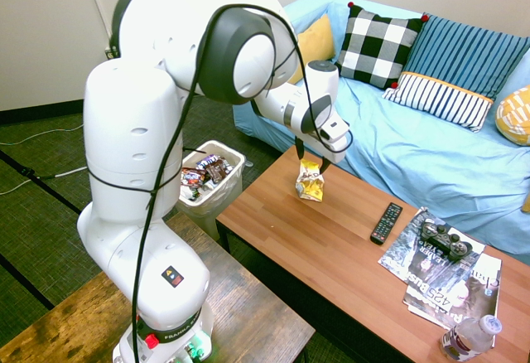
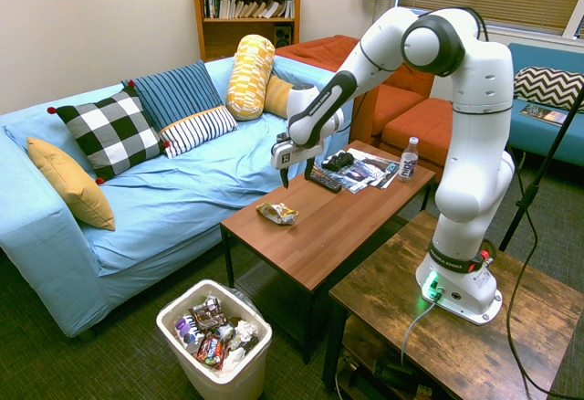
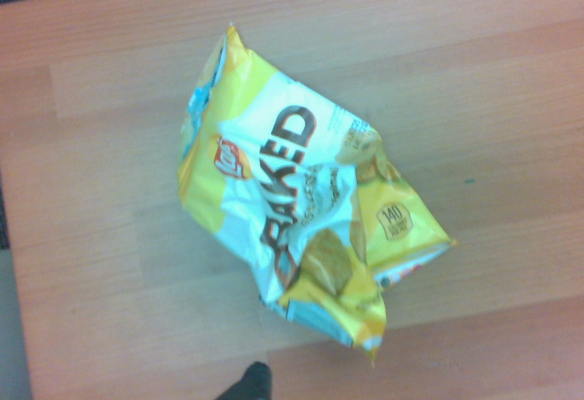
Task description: Throw the chip bag in the trash bin
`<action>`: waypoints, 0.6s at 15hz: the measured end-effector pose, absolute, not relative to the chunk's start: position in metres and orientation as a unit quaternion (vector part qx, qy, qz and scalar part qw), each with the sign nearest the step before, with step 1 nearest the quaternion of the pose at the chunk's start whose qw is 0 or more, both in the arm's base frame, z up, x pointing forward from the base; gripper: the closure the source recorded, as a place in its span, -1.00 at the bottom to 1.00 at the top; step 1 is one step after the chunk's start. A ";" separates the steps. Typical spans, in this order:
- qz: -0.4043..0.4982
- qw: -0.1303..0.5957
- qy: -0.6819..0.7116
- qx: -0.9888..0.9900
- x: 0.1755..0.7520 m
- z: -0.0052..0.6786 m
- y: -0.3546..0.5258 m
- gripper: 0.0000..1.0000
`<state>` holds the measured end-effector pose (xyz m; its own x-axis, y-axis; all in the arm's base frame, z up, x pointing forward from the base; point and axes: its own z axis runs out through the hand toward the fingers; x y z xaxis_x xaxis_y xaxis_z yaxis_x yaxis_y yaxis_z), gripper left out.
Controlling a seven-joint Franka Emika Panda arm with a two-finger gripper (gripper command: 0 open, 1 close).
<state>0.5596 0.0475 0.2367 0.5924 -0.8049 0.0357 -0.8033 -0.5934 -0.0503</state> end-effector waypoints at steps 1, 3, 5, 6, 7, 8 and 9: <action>-0.023 0.016 0.458 -0.889 0.573 0.225 0.047 -1.00; -0.009 0.023 0.474 -0.880 0.599 0.202 0.046 -1.00; 0.002 0.023 0.486 -0.874 0.619 0.182 0.044 -1.00; 0.010 0.019 0.491 -0.871 0.625 0.172 0.042 -1.00; 0.018 0.016 0.495 -0.869 0.628 0.162 0.041 -1.00; 0.024 0.014 0.496 -0.868 0.630 0.153 0.042 -1.00; 0.030 0.011 0.496 -0.868 0.630 0.145 0.044 -1.00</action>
<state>0.6300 0.0437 0.1454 0.5069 -0.8597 -0.0626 -0.8610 -0.5084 0.0107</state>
